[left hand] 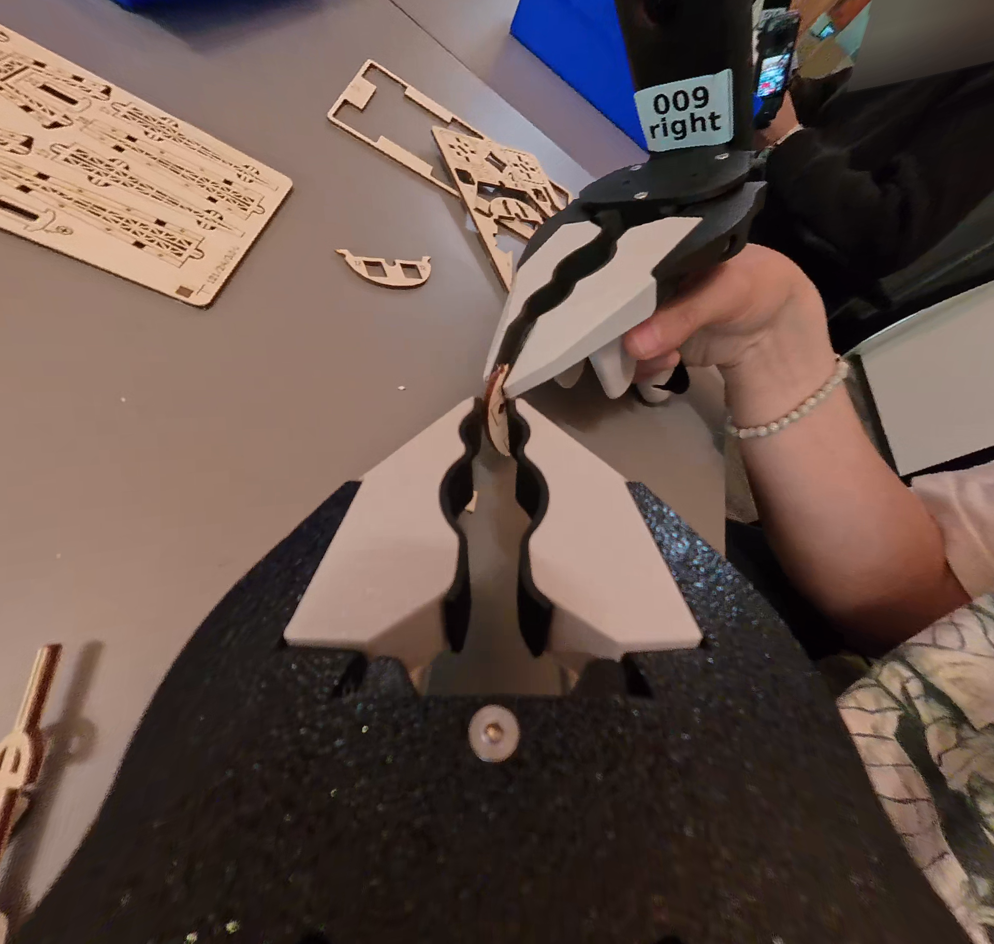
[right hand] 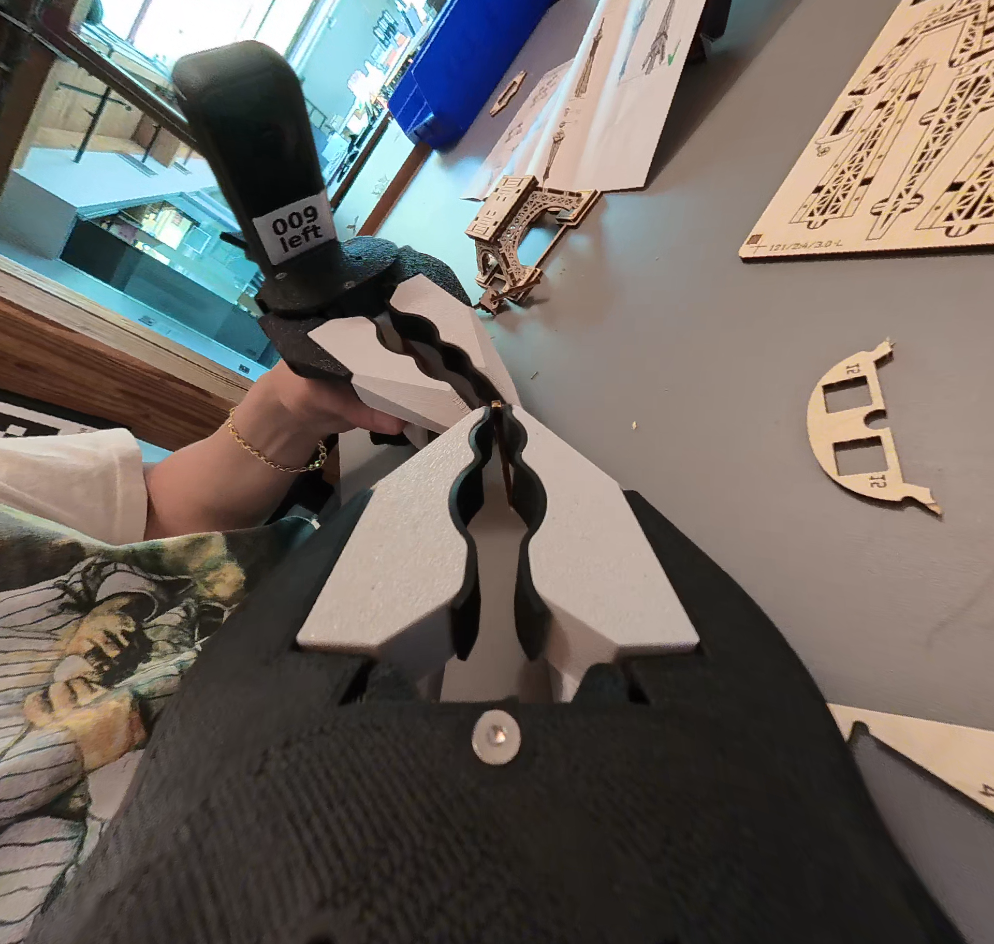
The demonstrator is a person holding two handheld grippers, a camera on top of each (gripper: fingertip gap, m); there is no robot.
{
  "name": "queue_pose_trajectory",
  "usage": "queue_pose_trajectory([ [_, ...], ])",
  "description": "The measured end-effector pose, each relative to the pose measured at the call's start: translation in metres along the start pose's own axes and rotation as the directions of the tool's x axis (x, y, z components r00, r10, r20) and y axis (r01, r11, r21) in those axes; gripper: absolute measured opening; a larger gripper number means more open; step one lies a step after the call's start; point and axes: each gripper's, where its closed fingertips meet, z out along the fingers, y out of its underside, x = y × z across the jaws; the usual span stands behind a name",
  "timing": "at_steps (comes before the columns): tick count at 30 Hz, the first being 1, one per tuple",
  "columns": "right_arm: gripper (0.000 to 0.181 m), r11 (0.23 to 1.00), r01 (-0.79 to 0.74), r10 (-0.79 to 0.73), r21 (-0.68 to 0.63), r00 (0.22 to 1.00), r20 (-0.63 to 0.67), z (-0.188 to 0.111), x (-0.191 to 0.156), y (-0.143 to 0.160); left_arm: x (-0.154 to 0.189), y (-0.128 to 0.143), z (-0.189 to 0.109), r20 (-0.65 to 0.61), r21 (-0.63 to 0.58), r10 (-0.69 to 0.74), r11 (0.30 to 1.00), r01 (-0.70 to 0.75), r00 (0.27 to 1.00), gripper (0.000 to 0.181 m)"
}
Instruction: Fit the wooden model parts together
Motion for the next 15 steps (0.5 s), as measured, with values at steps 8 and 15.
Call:
queue_pose_trajectory([
  [8, 0.002, 1.0, -0.027, 0.027, -0.009, 0.999, -0.041, 0.003, 0.007, 0.001, -0.009, 0.005, 0.004, 0.124, -0.046, 0.056, 0.998, -0.051, 0.991, 0.002],
  [15, 0.0, 1.0, -0.016, 0.017, 0.008, 0.996, -0.093, -0.006, 0.016, -0.002, -0.009, 0.002, 0.003, 0.08, -0.023, 0.011, 1.0, -0.009, 0.997, 0.0],
])
